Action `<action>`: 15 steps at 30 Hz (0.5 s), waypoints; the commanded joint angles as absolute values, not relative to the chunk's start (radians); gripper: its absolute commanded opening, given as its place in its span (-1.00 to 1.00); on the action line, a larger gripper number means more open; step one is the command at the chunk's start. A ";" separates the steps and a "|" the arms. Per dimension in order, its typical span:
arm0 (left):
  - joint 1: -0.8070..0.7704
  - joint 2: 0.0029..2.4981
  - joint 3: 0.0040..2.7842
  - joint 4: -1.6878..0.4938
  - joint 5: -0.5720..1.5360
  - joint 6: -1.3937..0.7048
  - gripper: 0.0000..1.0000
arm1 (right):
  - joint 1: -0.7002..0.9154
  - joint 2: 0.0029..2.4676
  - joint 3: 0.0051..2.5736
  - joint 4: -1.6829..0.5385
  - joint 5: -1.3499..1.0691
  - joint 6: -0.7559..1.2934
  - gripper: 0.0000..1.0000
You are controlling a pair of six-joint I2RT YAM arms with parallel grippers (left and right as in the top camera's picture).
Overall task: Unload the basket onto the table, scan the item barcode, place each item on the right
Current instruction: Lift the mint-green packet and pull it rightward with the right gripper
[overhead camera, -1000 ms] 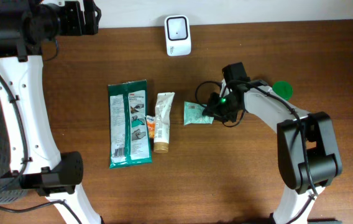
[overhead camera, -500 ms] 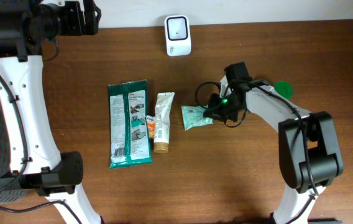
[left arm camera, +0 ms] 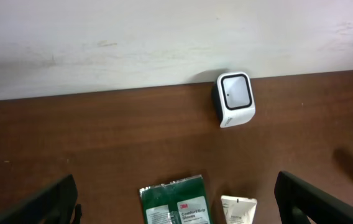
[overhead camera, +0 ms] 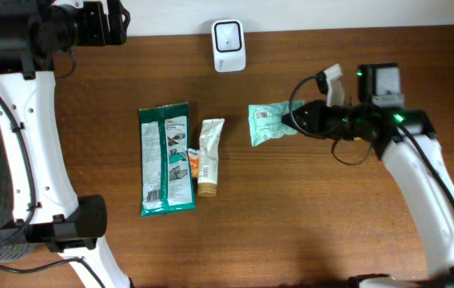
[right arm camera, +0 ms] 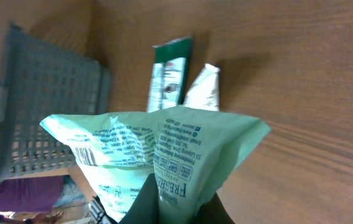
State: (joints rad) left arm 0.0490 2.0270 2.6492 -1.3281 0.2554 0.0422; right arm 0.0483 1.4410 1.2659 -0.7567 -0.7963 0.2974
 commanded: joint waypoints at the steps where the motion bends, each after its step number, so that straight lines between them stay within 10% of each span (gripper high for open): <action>1: 0.049 2.003 2.666 -1.327 0.266 0.058 0.98 | 0.037 1.329 1.275 -0.807 -0.770 0.334 -0.92; 15: 0.049 2.003 2.666 -1.327 0.266 0.058 0.98 | 0.038 1.266 1.275 -0.944 -0.638 0.382 -0.92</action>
State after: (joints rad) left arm 0.0490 2.0270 2.6492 -1.3285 0.2554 0.0422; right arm 0.0452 1.2652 1.2659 -0.9428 -0.6498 0.3717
